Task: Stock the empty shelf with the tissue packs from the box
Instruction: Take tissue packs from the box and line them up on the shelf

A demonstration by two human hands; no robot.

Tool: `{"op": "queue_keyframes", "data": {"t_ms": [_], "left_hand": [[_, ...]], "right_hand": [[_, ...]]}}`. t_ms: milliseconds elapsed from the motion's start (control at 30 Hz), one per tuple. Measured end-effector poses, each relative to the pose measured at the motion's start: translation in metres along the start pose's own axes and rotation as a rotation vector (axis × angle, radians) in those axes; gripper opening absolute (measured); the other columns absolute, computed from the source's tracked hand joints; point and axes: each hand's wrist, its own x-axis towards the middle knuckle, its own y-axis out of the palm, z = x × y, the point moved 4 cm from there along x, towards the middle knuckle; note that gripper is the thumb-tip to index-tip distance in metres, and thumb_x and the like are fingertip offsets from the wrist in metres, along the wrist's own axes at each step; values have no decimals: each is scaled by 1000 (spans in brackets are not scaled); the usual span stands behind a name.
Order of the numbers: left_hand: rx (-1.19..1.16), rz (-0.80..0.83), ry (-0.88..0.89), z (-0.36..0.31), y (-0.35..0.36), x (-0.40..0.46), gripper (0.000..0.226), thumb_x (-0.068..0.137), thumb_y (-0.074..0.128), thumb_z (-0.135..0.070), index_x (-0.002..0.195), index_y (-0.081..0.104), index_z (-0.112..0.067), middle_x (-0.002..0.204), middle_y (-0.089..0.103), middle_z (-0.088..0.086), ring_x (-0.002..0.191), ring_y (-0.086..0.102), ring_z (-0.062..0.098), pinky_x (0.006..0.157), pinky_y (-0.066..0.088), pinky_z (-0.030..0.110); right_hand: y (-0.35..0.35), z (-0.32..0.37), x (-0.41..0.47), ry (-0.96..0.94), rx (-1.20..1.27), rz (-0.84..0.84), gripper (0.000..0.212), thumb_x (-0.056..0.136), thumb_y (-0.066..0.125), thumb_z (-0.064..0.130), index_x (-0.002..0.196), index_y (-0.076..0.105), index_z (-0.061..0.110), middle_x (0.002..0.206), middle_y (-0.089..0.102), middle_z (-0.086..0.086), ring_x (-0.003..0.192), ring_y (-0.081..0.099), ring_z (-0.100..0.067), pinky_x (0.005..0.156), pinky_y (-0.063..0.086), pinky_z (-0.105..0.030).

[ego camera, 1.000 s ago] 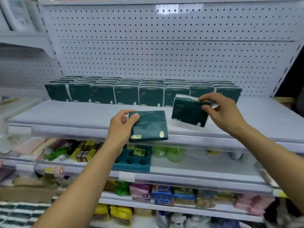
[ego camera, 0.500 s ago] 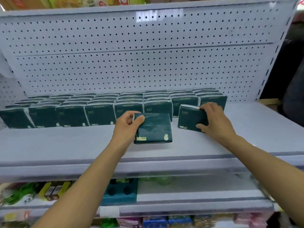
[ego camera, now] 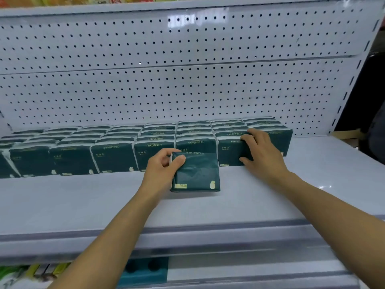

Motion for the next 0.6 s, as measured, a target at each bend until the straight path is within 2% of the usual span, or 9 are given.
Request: {"op": "queue_keyframes", "data": {"t_ms": [133,200,233,267,333,400,500,533,600], "left_hand": [[-20,17,5,-1,8,2,12,93,65,-20,105,65,-21,92,75,2,83,74,17,76,61,36],[-12,58,24,-4,19,1,14,93,66,-20,106,65,-22,96,75,1,86,73,17,74,60,32],[-2,92,41,-6,27,0,15,92,67,-20,108,65,-22,99,74,1,88,72,17,72,60,30],[6,126,62,-9,37,-1,17,92,67,-20,109,64,-21,101,73,1,90,72,17,71,59,28],[10,182,107,-15,61,-3,20,92,68,-20,110,61,-21,102,72,2,90,71,17,70,59,29],[37,223,138,-19,85,-6,21,91,68,-23,109,57,-23,101,71,2,91,70,17,75,59,34],[240,248,252,-21,114,-7,23,92,64,-34,109,50,-29,103,65,-9,97,61,4,86,51,31],[344,224,317,-22,119,-6,26,92,62,-38,113,49,-30,109,62,-12,102,57,1,90,47,29],[569,149,478,-26,127,2,38,93,60,-41,126,48,-27,126,55,-11,117,49,6,100,41,31]], "right_hand": [[-10,5,-1,-49,-85,-95,59,77,78,29,128,53,13,144,42,-11,129,38,-31,98,40,-48],[-27,15,-6,-62,118,-193,53,84,72,33,131,53,19,143,44,-5,129,41,-24,100,40,-44],[-36,22,-9,-41,307,-146,51,86,69,39,132,52,25,140,47,4,128,44,-15,101,41,-37],[-42,30,-13,-11,496,-10,53,84,69,46,132,50,33,137,48,14,125,46,-5,101,41,-31],[-47,41,-22,11,646,288,65,75,75,53,133,47,44,131,49,28,120,47,5,99,43,-25],[-49,33,-32,-9,608,363,70,69,81,50,131,49,45,125,52,29,115,52,4,97,48,-29],[-62,0,-42,35,498,307,64,70,84,41,126,54,43,114,56,20,105,54,-1,91,51,-34],[-65,-12,-45,41,421,302,63,71,83,41,127,53,44,111,55,17,102,53,-2,89,51,-35],[-74,-37,-49,51,263,306,62,75,79,42,130,51,45,112,53,13,104,49,-6,87,49,-36]]}}
